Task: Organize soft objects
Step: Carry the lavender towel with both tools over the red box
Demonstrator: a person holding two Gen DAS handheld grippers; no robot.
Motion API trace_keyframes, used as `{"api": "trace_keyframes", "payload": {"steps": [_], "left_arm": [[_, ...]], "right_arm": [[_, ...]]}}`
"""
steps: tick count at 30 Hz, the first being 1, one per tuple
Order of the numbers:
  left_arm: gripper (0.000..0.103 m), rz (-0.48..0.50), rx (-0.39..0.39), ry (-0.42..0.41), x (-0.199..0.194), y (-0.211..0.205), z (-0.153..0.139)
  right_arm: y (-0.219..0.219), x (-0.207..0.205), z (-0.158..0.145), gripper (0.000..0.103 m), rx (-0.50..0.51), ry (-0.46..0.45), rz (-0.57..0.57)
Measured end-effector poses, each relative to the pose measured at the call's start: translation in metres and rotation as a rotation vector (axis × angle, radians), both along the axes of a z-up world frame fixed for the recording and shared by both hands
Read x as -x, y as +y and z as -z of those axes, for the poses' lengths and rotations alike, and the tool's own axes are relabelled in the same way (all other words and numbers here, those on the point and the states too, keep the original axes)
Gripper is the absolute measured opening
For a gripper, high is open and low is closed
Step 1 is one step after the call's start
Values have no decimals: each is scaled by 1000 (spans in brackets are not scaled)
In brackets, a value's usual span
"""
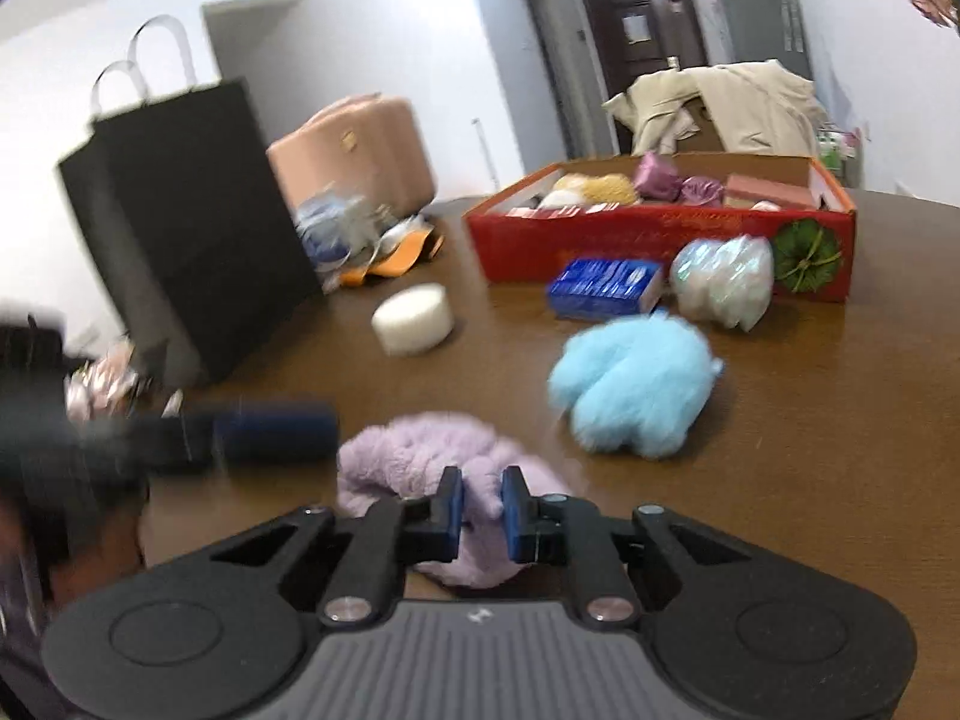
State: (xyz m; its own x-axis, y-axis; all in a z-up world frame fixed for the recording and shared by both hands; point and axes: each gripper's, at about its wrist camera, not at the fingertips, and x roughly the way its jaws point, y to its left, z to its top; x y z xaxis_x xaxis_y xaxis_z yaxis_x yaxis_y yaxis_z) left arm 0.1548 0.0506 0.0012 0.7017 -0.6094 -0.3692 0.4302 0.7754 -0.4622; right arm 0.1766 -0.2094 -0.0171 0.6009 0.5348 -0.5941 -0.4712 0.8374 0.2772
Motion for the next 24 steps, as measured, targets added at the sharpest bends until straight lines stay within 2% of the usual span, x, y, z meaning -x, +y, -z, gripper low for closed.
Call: {"api": "trace_keyframes", "payload": {"steps": [1,3,5,7,9,11,14,15,16,21,24], "left_arm": [[61,-25,-17,13,-4,-2,0],[43,-48,-123,69,-11,-13,7],[40,-53,-181,114,-12,-22,18],[40,-45,-174,112,-4,-24,23],[40,-40,-177,103,1,-25,23],[40,-38,-180,111,1,-24,25],[39,-31,-179,121,-1,-23,26],[28,-22,-177,121,-1,-23,25],[25,-5,-164,117,-1,-23,25],[20,-8,-169,89,-7,-26,16],[20,-19,-152,12,-21,-23,-7]], "right_arm": [[0,4,2,13,4,-1,2],[-3,11,0,18,-2,-12,15],[-11,17,-8,18,-48,-31,40],[-18,16,-9,26,-84,-16,86],[-19,6,-1,31,-86,44,145],[-16,0,10,32,-85,95,162],[-13,2,10,25,-87,83,153],[-14,2,10,21,-89,84,153],[-14,2,10,20,-95,85,150],[-9,-3,-5,14,-66,39,145],[-10,-21,-26,14,-88,-22,141]]}}
